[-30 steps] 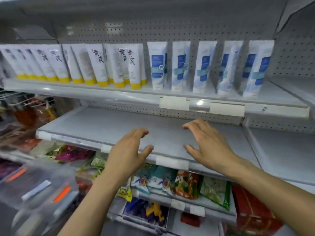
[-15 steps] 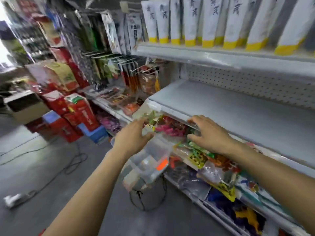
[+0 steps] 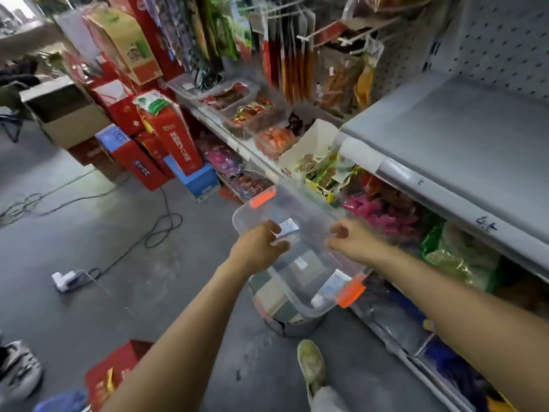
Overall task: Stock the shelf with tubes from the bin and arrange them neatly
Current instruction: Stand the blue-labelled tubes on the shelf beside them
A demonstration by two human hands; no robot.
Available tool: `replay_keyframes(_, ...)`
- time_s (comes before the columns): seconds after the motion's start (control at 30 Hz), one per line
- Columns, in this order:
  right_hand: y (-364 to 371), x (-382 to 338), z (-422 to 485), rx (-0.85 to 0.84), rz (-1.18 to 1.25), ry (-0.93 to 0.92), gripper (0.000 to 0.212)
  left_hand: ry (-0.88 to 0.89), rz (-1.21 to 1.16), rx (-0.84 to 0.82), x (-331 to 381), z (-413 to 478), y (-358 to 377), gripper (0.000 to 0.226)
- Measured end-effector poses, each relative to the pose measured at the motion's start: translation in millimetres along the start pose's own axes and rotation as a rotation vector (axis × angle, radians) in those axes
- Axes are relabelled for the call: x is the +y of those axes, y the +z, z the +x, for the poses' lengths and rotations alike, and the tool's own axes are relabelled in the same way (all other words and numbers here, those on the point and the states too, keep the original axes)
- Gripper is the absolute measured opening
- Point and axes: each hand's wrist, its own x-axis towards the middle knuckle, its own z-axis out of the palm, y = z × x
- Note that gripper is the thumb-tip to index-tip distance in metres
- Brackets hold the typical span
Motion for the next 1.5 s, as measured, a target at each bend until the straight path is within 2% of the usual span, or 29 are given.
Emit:
replay_keyframes(0.07, 17.8, 11.0, 45.6, -0.046, 0.044, 0.087, 0.033, -0.041, -0.026, -0.041, -11.5, 40.2, 13.6, 0.043)
replay_keyframes(0.17, 49.2, 38.9, 102.5, -0.085, 0.089, 0.25, 0.009, -0.069, -0.017, -0.104, -29.4, 102.9, 40.1, 0.044)
replay_keyframes(0.33, 104.8, 100.2, 162.9, -0.171, 0.332, 0.742, 0.03, -0.205, 0.017, -0.212, -71.6, 191.3, 93.3, 0.054)
replay_keyframes(0.4, 127.1, 123.4, 178.5, -0.22, 0.311, 0.818, 0.04, -0.264, -0.007, -0.252, -92.3, 216.8, 116.6, 0.065)
replay_keyframes(0.5, 158.8, 147.2, 196.9, -0.107, 0.34, 0.94, 0.044, -0.325, -0.013, -0.271, -116.7, 250.3, 145.5, 0.074)
replay_keyframes(0.6, 181.3, 158.1, 208.2, 0.041, 0.209, 1.001, 0.065, -0.262, 0.059, -0.212, -129.7, 277.6, 163.3, 0.069)
replay_keyframes(0.63, 186.8, 161.2, 210.1, 0.075, 0.133, 0.987, 0.072, -0.227, 0.087, -0.189, -131.8, 284.9, 168.3, 0.067)
replay_keyframes(0.7, 194.6, 164.5, 213.0, 0.126, 0.081, 0.886, 0.071, -0.192, 0.143, -0.159, -133.9, 297.5, 179.7, 0.069)
replay_keyframes(0.83, 208.7, 172.1, 222.2, 0.098, 0.097, 0.76, 0.066, -0.195, 0.362, -0.133, -132.6, 316.2, 197.9, 0.074)
replay_keyframes(0.93, 213.8, 171.7, 223.9, 0.026, 0.069, 0.793, 0.087, -0.217, 0.485, -0.126, -133.2, 322.5, 206.8, 0.065)
replay_keyframes(1.0, 215.6, 171.0, 219.9, -0.028, 0.032, 0.795, 0.097, -0.31, 0.394, -0.175, -132.5, 317.9, 210.7, 0.061)
replay_keyframes(1.1, 212.5, 172.1, 218.6, -0.037, 0.1, 0.793, 0.094, -0.394, 0.194, -0.254, -125.3, 307.4, 213.3, 0.062)
replay_keyframes(1.2, 192.9, 162.3, 216.7, 0.024, 0.297, 0.813, 0.072, -0.56, -0.162, -0.349, -108.4, 293.2, 198.9, 0.068)
replay_keyframes(1.23, 184.7, 156.0, 212.2, 0.048, 0.372, 0.814, 0.059, -0.632, -0.363, -0.37, -99.6, 283.7, 189.9, 0.059)
replay_keyframes(1.3, 168.8, 143.7, 199.5, 0.077, 0.517, 0.766, 0.036, -0.724, -0.729, -0.341, -79.4, 253.8, 165.8, 0.02)
replay_keyframes(1.33, 159.8, 134.8, 188.0, 0.078, 0.569, 0.734, 0.024, -0.736, -0.845, -0.315, -69.7, 235.1, 155.2, 0.021)
replay_keyframes(1.4, 142.7, 117.6, 160.5, 0.07, 0.645, 0.668, 0.02, -0.737, -0.997, -0.287, -50.5, 196.9, 136.9, 0.025)
replay_keyframes(1.5, 114.5, 94.2, 106.1, 0.088, 0.725, 0.554, 0.025, -0.663, -1.09, -0.257, -23.3, 131.0, 112.0, 0.009)
